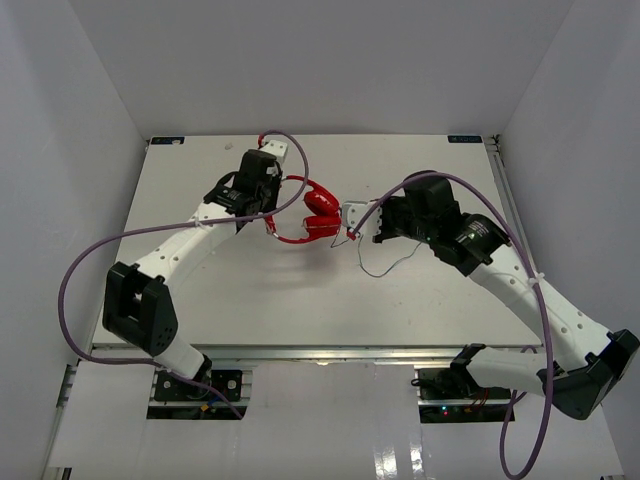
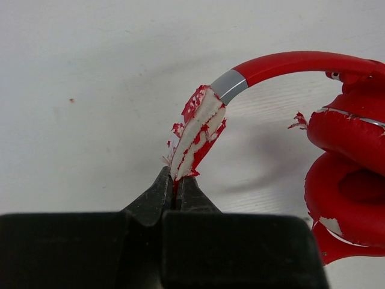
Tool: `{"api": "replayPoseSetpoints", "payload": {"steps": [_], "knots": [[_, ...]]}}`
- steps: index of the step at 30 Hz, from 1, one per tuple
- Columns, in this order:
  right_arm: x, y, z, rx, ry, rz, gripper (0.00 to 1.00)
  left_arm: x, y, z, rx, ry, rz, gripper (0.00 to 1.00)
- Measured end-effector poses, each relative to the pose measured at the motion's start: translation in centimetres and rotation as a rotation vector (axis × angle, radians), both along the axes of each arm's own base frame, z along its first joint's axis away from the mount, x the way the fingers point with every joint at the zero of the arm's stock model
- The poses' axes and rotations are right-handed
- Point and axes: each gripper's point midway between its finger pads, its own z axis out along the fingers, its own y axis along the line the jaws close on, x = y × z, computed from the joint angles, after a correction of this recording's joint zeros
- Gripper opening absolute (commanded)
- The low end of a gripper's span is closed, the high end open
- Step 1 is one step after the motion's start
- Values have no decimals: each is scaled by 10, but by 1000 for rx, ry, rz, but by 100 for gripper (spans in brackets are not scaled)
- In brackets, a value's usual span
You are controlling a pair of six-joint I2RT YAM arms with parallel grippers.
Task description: Wrap the headphones
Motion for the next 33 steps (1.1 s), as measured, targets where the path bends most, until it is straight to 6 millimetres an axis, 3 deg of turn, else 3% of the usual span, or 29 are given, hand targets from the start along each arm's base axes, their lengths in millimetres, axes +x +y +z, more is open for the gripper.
{"api": "replayPoseSetpoints", "payload": {"steps": [6, 11, 15, 20, 26, 30, 33], "knots": [[-10, 4, -5, -39, 3, 87, 13, -4, 16, 13, 84, -60, -26, 0], [-16, 28, -8, -39, 53, 185, 12, -8, 11, 6, 76, -42, -48, 0], [-19, 46, -16, -72, 39, 228, 12, -9, 1, 3, 15, -20, -44, 0], [-3, 47, -14, -85, -35, 153, 11, -10, -24, 1, -69, 16, -129, 0], [27, 42, 10, -24, -144, 39, 11, -39, -56, -18, -127, 86, -312, 0], [37, 46, 6, -11, -138, 21, 11, -71, -71, -43, -136, 167, -418, 0], [41, 47, -2, 2, -104, 20, 11, -88, -79, -50, -160, 204, -473, 0]]}}
